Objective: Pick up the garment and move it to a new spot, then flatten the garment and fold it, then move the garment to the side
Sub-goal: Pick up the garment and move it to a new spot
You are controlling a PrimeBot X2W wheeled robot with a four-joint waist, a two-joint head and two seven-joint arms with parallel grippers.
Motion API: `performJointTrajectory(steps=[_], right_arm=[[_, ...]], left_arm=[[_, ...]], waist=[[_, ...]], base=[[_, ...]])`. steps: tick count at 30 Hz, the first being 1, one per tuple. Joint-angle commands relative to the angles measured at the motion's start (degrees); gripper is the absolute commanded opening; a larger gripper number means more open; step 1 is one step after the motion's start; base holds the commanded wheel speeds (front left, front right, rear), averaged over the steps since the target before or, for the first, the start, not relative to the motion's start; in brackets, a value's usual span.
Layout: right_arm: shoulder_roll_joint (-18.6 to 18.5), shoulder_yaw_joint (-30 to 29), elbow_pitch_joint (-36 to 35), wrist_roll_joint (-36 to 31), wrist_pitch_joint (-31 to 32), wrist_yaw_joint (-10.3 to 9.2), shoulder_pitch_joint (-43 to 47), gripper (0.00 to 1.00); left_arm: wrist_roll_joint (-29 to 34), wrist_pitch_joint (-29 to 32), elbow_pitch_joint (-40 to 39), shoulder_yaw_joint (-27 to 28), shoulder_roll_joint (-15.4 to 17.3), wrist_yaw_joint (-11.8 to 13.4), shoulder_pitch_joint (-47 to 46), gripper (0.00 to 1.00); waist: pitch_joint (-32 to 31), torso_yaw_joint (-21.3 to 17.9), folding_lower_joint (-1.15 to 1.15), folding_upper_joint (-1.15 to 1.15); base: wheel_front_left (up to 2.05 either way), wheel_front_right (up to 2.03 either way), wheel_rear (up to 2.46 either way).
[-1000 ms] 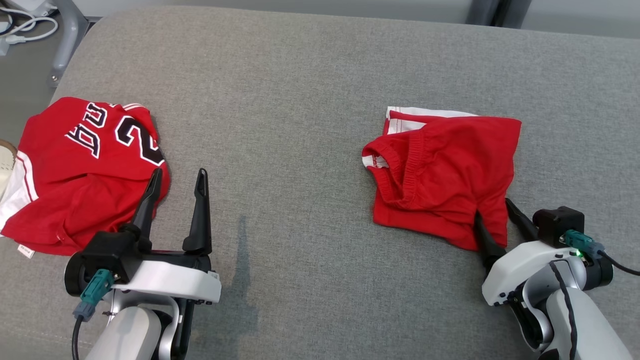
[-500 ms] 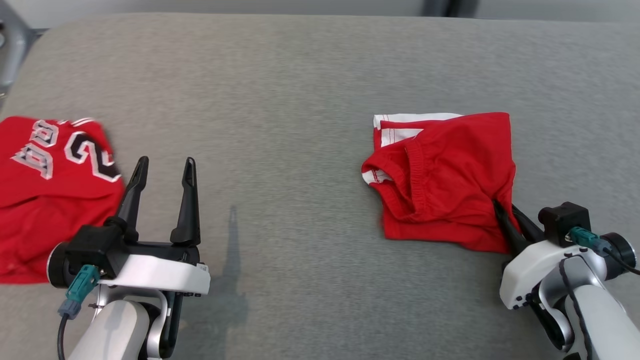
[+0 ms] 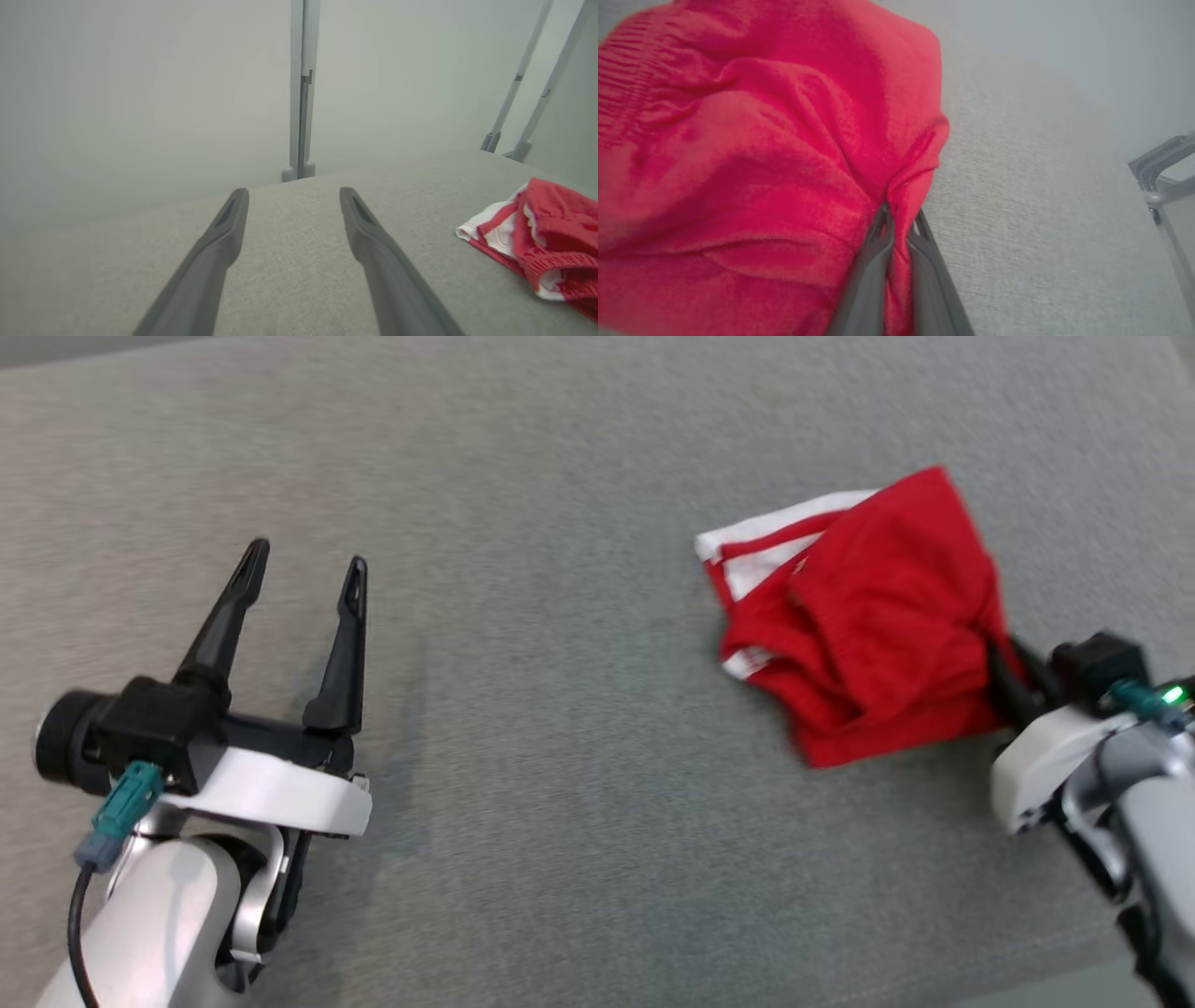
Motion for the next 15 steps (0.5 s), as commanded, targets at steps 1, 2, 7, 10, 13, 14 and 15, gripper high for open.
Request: performJointTrajectory(steps=[1,2,7,10,13,14,15], right_arm=[[-1.46,-0.43,1.78,-0.57,-1.72,-0.04,-2.67,0.0],[-2.61,-1.52,4.44,-0.95,-3.79,-0.04,-5.47,0.0],[-4.41,-5.16,11.74,-2.22,-8.7,-0.04,-12.4,0.0],[-5.48,-8.41,16.14,-3.06,-10.68,-0.04,-16.35,0.0],[-5.96,-10.66,18.93,-4.0,-11.48,-0.04,-18.31,0.0],[-5.91,-11.57,20.06,-4.38,-11.81,-0.04,-19.06,0.0],[-6.14,-12.67,21.21,-5.0,-11.92,-0.04,-19.82,0.0]], left_arm=[[0.88,0.86,-0.83,-0.17,1.05,-0.39,-1.6,1.0],[1.75,2.18,-2.0,-0.49,1.98,-0.37,-2.73,1.0],[3.15,5.22,-4.98,-0.66,4.16,-0.25,-4.4,1.0],[3.94,6.5,-6.56,-0.93,5.03,-0.25,-5.32,1.0],[4.4,7.26,-7.49,-1.22,5.38,-0.36,-6.05,1.0],[4.57,7.68,-7.87,-1.32,5.57,-0.42,-6.35,1.0],[4.75,7.89,-8.22,-1.4,5.72,-0.44,-6.62,1.0]], waist=[[5.24,-5.43,0.0,0.0],[6.86,-6.88,0.0,0.0],[10.14,-9.46,0.0,0.0],[11.69,-9.97,0.0,0.0],[12.61,-9.98,0.0,0.0],[13.0,-9.95,0.0,0.0],[13.33,-9.9,0.0,0.0]], base=[[0.0,0.0,0.0],[0.0,0.0,0.0],[0.0,0.0,0.0],[0.0,0.0,0.0],[0.0,0.0,0.0],[0.0,0.0,0.0],[0.0,0.0,0.0]])
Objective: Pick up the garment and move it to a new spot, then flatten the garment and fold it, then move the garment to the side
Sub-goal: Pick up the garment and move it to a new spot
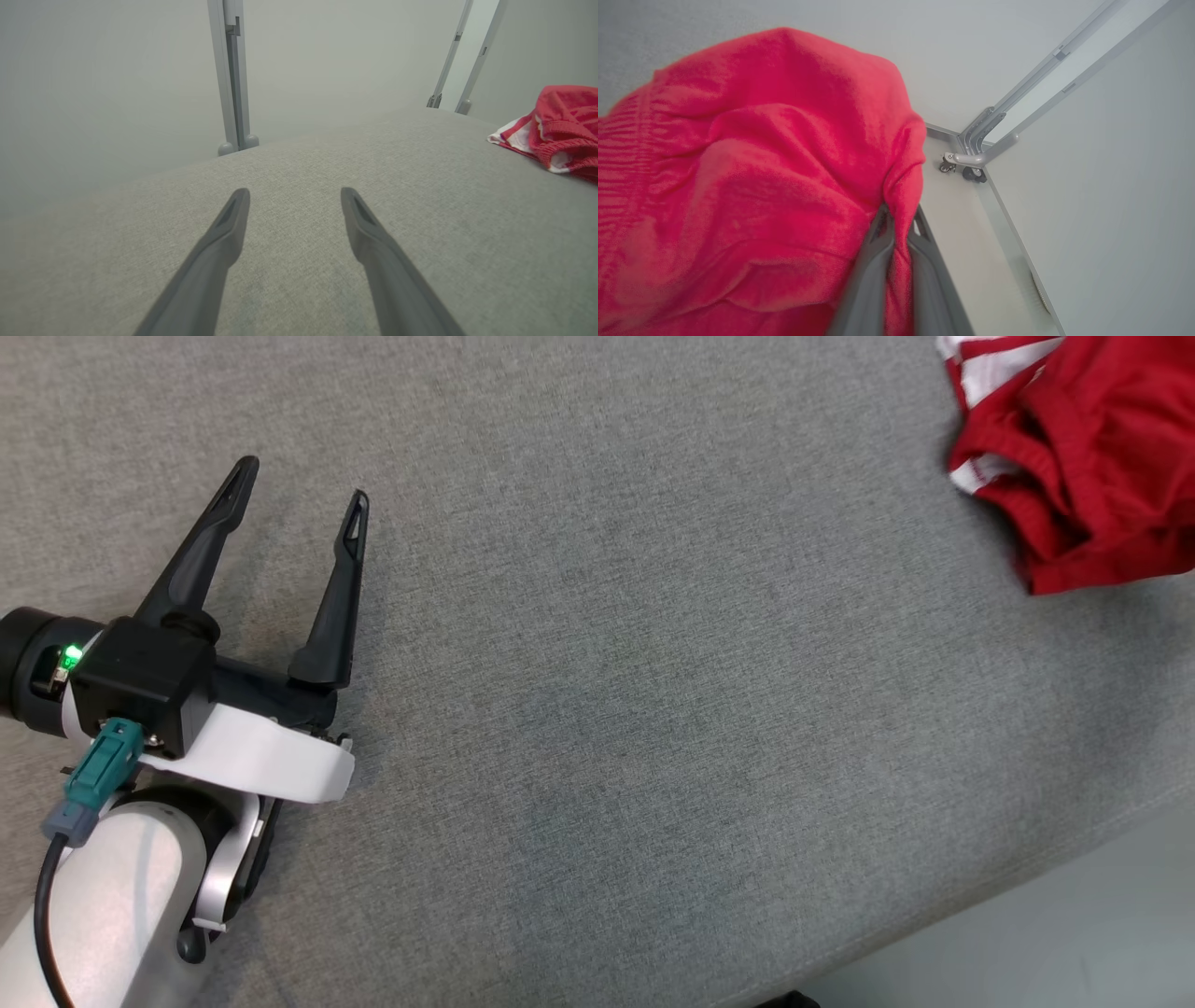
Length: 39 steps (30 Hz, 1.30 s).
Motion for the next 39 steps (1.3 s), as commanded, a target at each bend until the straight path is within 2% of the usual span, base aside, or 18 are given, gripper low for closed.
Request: performJointTrajectory(steps=[1,3,4,5,6,13,21,26,31,39], right_arm=[[-0.12,-0.46,0.61,-0.56,-0.45,-0.04,-0.85,0.0],[0.38,-1.96,2.44,-1.42,-0.58,-0.04,-1.91,0.0],[0.82,-2.48,2.6,-1.73,-0.63,-0.04,-2.4,0.05],[0.98,-3.29,2.51,-2.11,-0.63,-0.04,-2.68,0.89],[1.11,-4.26,2.24,-2.52,-0.62,-0.04,-2.67,1.0],[2.58,-10.46,-1.75,-5.26,-0.54,-0.04,0.31,1.0],[9.44,-17.63,-17.78,-4.88,-0.54,-0.03,9.07,1.0],[14.54,-18.37,-27.64,-4.38,-0.54,-0.03,15.85,1.0],[18.76,-17.67,-33.91,-4.23,-0.55,-0.04,22.03,1.0],[21.75,-13.1,-39.01,-3.07,0.85,-0.03,29.6,1.0]], left_arm=[[0.36,0.23,-0.34,0.1,0.42,-0.21,-0.98,1.0],[0.52,0.49,-0.8,-0.02,0.6,-0.18,-1.26,1.0],[0.59,0.6,-0.95,-0.1,0.66,-0.22,-1.31,1.0],[0.61,0.71,-1.05,-0.19,0.64,-0.22,-1.35,1.0],[0.62,0.7,-1.03,-0.26,0.64,-0.14,-1.35,1.0],[-0.46,-0.23,0.22,-0.55,-0.48,0.45,-0.04,1.0],[-3.24,-3.69,3.55,0.74,-2.77,1.81,3.17,1.0],[-5.25,-6.38,5.86,1.82,-4.34,2.48,5.37,1.0],[-7.12,-9.22,8.3,2.84,-5.89,2.9,7.47,1.0],[-9.12,-12.09,11.11,4.59,-6.68,3.65,11.87,1.0]], waist=[[0.84,-0.26,0.0,0.0],[1.2,-0.13,0.0,0.0],[1.3,-0.06,0.0,0.0],[1.35,0.02,0.0,0.0],[1.36,0.1,0.0,0.0],[-0.76,1.23,0.0,0.0],[-6.71,3.81,0.0,0.0],[-10.58,6.83,0.0,0.0],[-14.38,10.82,0.0,0.0],[-20.39,16.17,0.0,0.0]], base=[[0.0,0.0,0.0],[0.0,0.0,0.0],[0.0,0.0,0.0],[0.0,0.0,0.0],[0.0,0.0,0.0],[0.0,0.0,0.0],[0.0,0.0,0.0],[0.0,0.0,0.0],[0.0,0.0,0.0],[0.0,0.0,0.0]])
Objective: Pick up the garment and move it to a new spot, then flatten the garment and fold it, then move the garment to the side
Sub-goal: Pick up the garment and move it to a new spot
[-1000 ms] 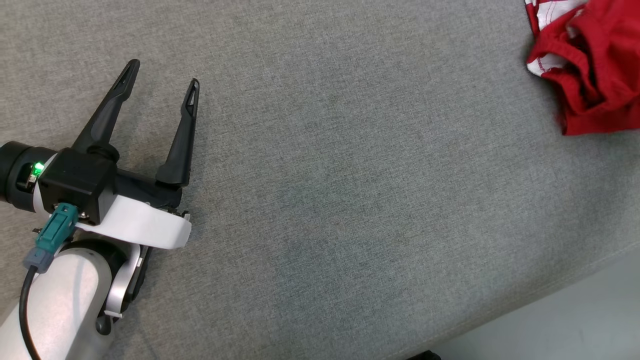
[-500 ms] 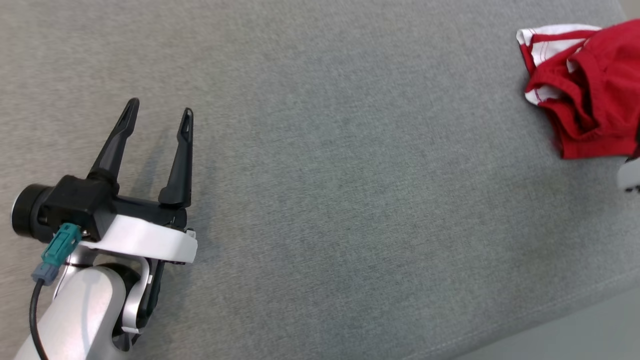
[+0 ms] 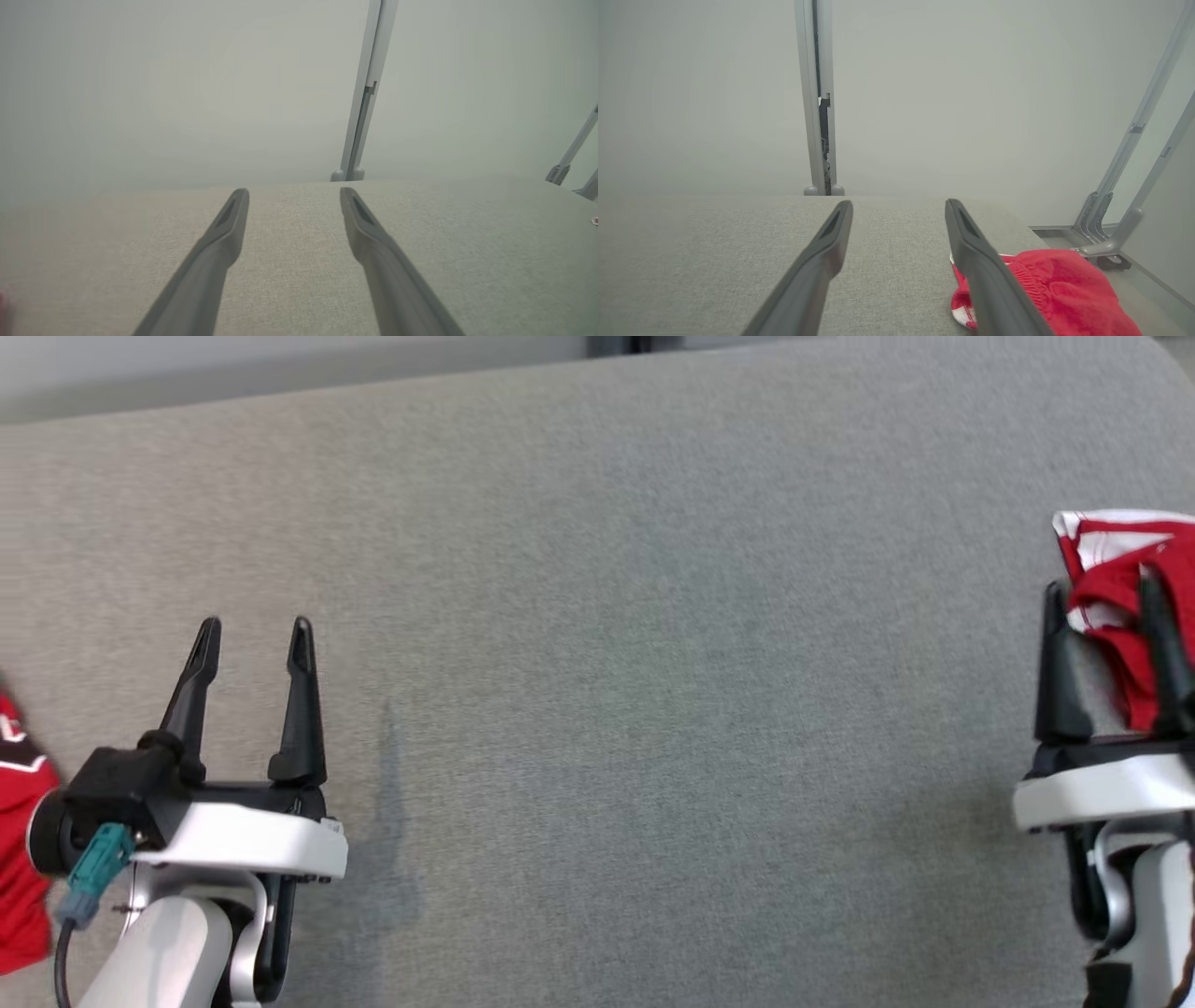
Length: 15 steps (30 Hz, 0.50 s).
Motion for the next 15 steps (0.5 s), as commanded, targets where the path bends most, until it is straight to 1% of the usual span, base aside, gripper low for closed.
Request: performJointTrajectory(steps=[1,9,15], right_arm=[[0.17,1.87,-1.15,0.98,1.25,-0.02,2.07,1.0],[0.44,4.33,-3.2,2.32,4.22,-0.02,7.36,1.0],[0.47,5.76,-6.08,3.61,6.5,-0.02,11.82,1.0]], left_arm=[[-0.43,-0.76,0.26,0.64,-0.02,0.77,1.68,1.0],[-1.26,-1.23,0.51,0.96,0.25,1.24,5.77,1.0],[-1.73,-0.7,0.32,0.35,0.34,1.47,8.33,1.0]], waist=[[-3.93,3.3,0.0,0.0],[-8.69,5.73,0.0,0.0],[-11.81,6.5,0.0,0.0]], base=[[0.0,0.0,0.0],[0.0,0.0,0.0],[0.0,0.0,0.0]])
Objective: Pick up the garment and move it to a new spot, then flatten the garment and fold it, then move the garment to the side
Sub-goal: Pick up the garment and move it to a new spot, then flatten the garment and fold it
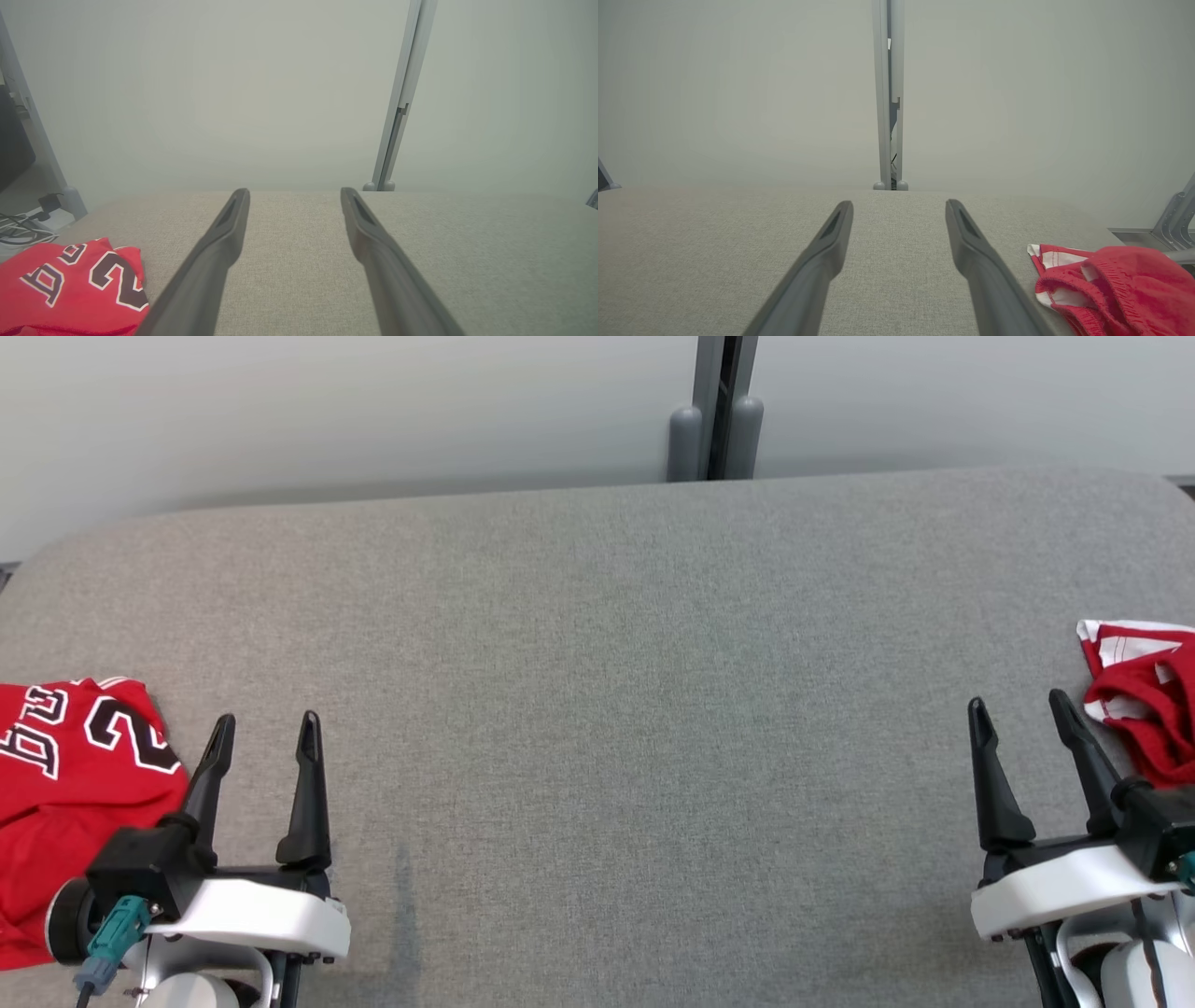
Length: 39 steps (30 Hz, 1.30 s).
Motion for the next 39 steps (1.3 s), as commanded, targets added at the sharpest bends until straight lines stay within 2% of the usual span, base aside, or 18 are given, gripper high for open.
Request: performJointTrajectory(steps=[1,18,39], right_arm=[[-0.18,0.09,-0.99,0.43,0.53,-0.02,1.18,1.0],[-0.17,-0.55,-6.76,1.46,4.59,-0.02,8.88,1.0],[-0.16,-0.36,-6.77,2.15,4.0,-0.02,8.07,1.0]], left_arm=[[-0.28,0.0,-0.08,0.07,0.33,0.31,0.79,1.0],[-1.31,1.35,-1.14,-1.03,1.08,0.72,4.98,1.0],[-1.41,1.14,-1.33,-1.09,1.33,1.37,4.22,1.0]], waist=[[-1.5,0.49,0.0,0.0],[-6.3,-0.34,0.0,0.0],[-5.57,-0.84,0.0,0.0]], base=[[0.0,0.0,0.0],[0.0,0.0,0.0],[0.0,0.0,0.0]])
